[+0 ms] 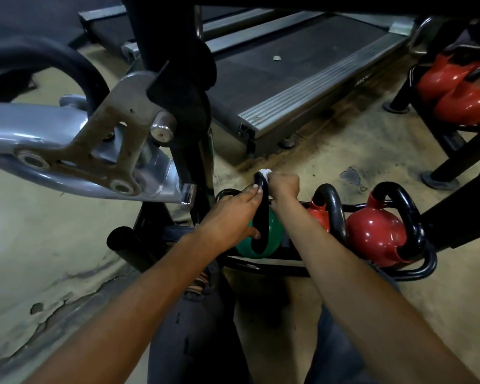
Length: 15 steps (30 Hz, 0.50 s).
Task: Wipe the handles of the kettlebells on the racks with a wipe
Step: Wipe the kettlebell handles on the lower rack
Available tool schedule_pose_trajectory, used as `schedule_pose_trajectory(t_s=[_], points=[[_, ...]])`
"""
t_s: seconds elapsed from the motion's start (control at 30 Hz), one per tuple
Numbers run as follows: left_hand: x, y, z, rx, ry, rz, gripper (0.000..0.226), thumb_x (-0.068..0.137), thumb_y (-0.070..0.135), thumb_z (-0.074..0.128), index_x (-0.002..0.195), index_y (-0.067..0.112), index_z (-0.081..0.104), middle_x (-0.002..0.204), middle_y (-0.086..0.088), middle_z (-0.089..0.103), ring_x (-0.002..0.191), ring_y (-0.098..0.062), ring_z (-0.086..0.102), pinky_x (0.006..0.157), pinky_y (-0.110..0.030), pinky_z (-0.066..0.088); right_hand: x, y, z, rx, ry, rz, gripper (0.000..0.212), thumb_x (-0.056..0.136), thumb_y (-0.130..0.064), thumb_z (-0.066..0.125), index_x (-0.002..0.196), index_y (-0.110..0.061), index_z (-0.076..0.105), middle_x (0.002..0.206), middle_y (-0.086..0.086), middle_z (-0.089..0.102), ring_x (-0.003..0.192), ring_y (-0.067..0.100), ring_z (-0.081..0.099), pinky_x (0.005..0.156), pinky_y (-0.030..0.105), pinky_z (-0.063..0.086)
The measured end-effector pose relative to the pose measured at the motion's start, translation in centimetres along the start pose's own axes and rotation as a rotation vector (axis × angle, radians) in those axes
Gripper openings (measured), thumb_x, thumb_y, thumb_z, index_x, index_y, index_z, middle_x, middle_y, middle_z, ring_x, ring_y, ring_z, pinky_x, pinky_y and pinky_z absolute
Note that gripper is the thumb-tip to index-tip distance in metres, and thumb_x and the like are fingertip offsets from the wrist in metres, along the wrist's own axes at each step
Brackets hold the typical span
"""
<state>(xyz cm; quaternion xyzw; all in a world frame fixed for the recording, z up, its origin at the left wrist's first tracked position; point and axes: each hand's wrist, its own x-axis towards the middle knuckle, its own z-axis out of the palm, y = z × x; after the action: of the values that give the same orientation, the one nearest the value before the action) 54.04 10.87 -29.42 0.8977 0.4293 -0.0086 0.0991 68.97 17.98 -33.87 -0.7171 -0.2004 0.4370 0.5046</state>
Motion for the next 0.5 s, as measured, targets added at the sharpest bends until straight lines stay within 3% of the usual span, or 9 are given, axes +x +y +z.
schedule_pose_trajectory(t_s=[0.07,0.13,0.27,0.33,0.4,0.5], points=[[-0.1,0.4,0.6,0.045,0.027,-0.002,0.096,0.087,0.041,0.072,0.159,0.011,0.017,0.167,-0.007,0.014,0.147,-0.024,0.030,0.117,-0.038,0.029,1.5,-1.0,0.5,-0.266,-0.161,-0.157,0.025,0.079,-0.021,0.077,0.059,-0.014,0.063,0.069,0.005,0.066,0.071,0.019,0.059,0.070,0.034,0.052],[-0.4,0.6,1.2,0.090,0.078,0.008,0.089,0.089,0.036,0.069,0.159,0.011,0.019,0.166,-0.008,0.018,0.147,-0.023,0.031,0.118,-0.038,0.030,2.9,-2.1,1.2,-0.568,-0.341,-0.308,0.027,0.067,-0.032,0.075,0.066,-0.005,0.070,0.080,0.017,0.072,0.077,0.019,0.061,0.075,0.044,0.055],[-1.3,1.2,1.8,0.118,0.165,-0.006,0.078,0.095,0.030,0.063,0.158,0.012,0.021,0.164,-0.008,0.024,0.148,-0.020,0.030,0.120,-0.035,0.022,-0.1,-5.6,2.5,-1.425,-0.702,-0.612,0.018,0.090,-0.017,0.066,0.097,-0.004,0.076,0.094,0.015,0.070,0.090,0.027,0.065,0.073,0.033,0.048],[-1.9,1.7,2.3,0.100,0.193,-0.005,0.072,0.098,0.031,0.058,0.158,0.012,0.024,0.163,-0.008,0.027,0.149,-0.019,0.028,0.121,-0.035,0.019,-1.7,-6.2,3.3,-1.755,-0.802,-0.692,0.012,0.092,-0.018,0.065,0.093,-0.009,0.074,0.093,0.010,0.069,0.089,0.027,0.066,0.071,0.031,0.046],[-2.7,2.1,3.1,0.085,0.230,-0.012,0.067,0.098,0.027,0.059,0.156,0.011,0.030,0.161,-0.010,0.031,0.147,-0.019,0.033,0.119,-0.034,0.023,-3.0,-6.6,3.7,-1.937,-0.799,-0.719,0.009,0.091,-0.020,0.066,0.085,-0.014,0.069,0.087,0.003,0.066,0.078,0.024,0.064,0.070,0.032,0.050],[-4.2,2.7,4.5,0.009,0.294,-0.012,0.065,0.091,0.023,0.068,0.150,0.010,0.043,0.156,-0.012,0.041,0.139,-0.020,0.046,0.116,-0.034,0.032,-4.8,-7.4,3.0,-2.022,-0.829,-0.730,0.014,0.092,-0.020,0.059,0.080,-0.016,0.064,0.080,0.000,0.061,0.067,0.017,0.058,0.065,0.032,0.050]])
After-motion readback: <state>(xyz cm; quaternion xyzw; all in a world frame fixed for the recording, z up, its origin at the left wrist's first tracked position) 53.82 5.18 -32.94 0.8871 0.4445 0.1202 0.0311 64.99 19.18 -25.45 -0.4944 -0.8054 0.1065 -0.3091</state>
